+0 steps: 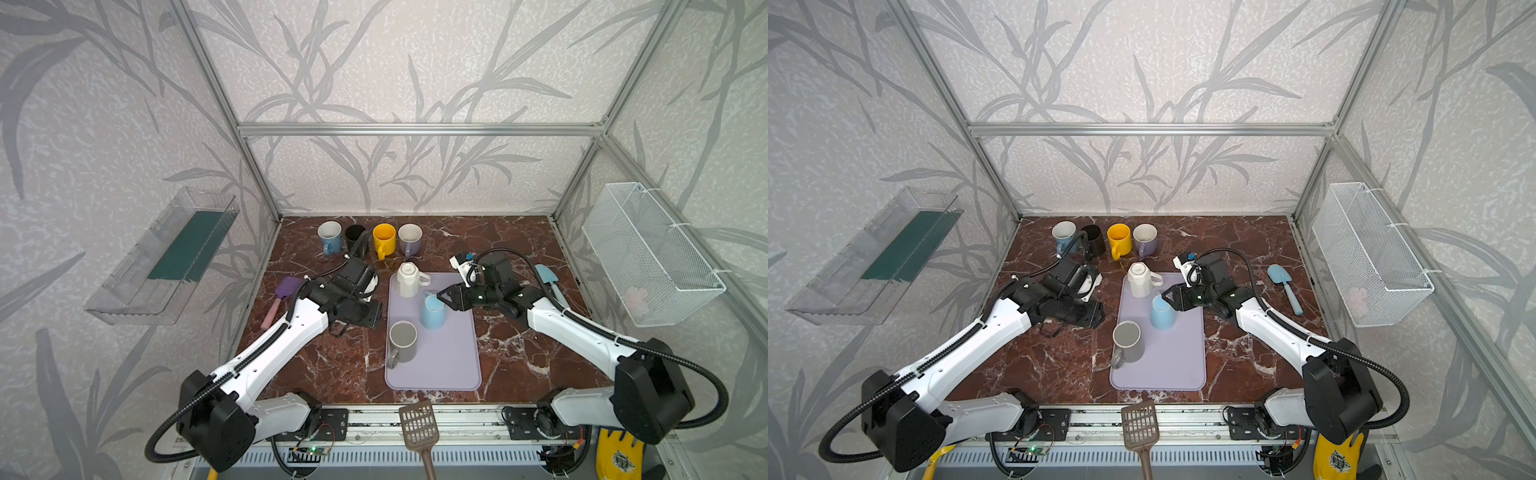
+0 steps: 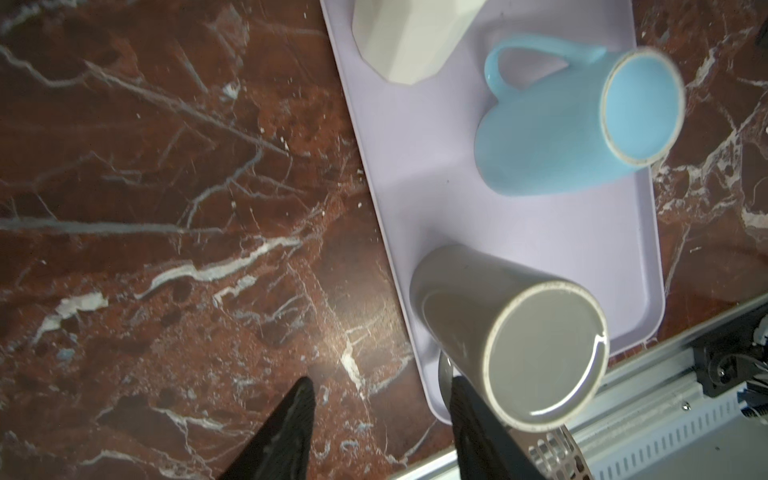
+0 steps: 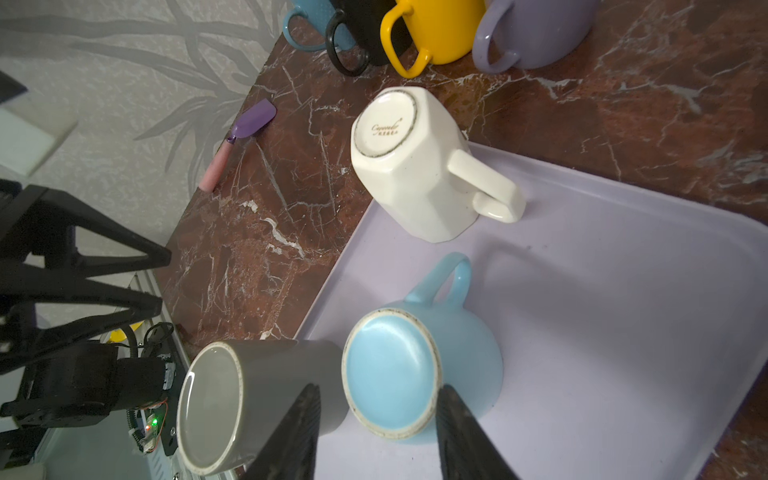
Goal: Turn the mug right side up
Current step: 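Open the left gripper and move it over the upside-down grey mug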
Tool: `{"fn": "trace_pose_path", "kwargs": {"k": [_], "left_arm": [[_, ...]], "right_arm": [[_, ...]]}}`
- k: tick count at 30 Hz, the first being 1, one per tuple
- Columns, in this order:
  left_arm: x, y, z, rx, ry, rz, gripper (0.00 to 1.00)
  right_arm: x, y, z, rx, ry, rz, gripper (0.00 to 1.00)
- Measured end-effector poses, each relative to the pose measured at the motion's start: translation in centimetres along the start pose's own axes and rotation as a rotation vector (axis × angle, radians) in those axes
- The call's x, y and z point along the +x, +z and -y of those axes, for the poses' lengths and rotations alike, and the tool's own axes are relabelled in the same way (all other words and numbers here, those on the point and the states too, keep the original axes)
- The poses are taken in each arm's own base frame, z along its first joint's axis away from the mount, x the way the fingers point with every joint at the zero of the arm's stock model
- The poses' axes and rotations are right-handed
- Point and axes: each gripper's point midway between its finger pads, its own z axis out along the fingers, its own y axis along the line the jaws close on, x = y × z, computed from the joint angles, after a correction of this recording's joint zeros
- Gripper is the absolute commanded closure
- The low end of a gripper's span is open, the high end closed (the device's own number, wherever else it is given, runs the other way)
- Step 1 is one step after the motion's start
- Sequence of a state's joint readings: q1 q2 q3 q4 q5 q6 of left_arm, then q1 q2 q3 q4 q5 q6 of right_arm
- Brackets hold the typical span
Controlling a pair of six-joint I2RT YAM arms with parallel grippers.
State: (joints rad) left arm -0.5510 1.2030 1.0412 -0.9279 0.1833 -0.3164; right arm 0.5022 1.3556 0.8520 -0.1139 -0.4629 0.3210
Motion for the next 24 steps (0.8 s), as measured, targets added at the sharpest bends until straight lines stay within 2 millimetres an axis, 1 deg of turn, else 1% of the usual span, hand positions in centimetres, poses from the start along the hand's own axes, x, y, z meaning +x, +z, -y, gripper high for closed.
{"fn": "trace_pose_path", "kwargs": {"k": [2, 6, 8, 10, 15, 19, 24], "left_arm": [[0.7, -0.5, 0.5, 0.029, -0.003, -0.006, 0.46], [1.2, -1.9, 1.5, 0.084, -0.009, 0.020, 0.46], [1.4, -2.1, 1.9, 0.103, -0.012, 0.025, 0.48], [2.0, -1.8, 2.3, 0.122, -0.005, 0.018, 0.48], [4.4, 0.0, 4.1, 0.153, 0.057, -0.056, 0.48], [5.1, 0.6, 5.3, 0.153, 0.103, -0.079, 0.48], [5.9, 1.7, 5.7, 0.121, 0.123, -0.102, 0.48]], "right_arm": [[-0.1, 0.0, 0.1, 0.005, 0.001, 0.000, 0.53], [-0.7, -0.1, 0.0, 0.011, -0.003, 0.012, 0.53], [-0.9, -0.1, -0.1, 0.012, -0.004, 0.016, 0.53], [-1.0, -0.1, -0.1, 0.013, -0.004, 0.020, 0.53], [-1.1, -0.2, -0.1, 0.014, -0.002, 0.019, 0.53], [-0.9, -0.2, 0.0, 0.017, 0.000, 0.015, 0.53], [-0.8, -0.2, 0.2, 0.026, 0.004, 0.010, 0.53]]}}
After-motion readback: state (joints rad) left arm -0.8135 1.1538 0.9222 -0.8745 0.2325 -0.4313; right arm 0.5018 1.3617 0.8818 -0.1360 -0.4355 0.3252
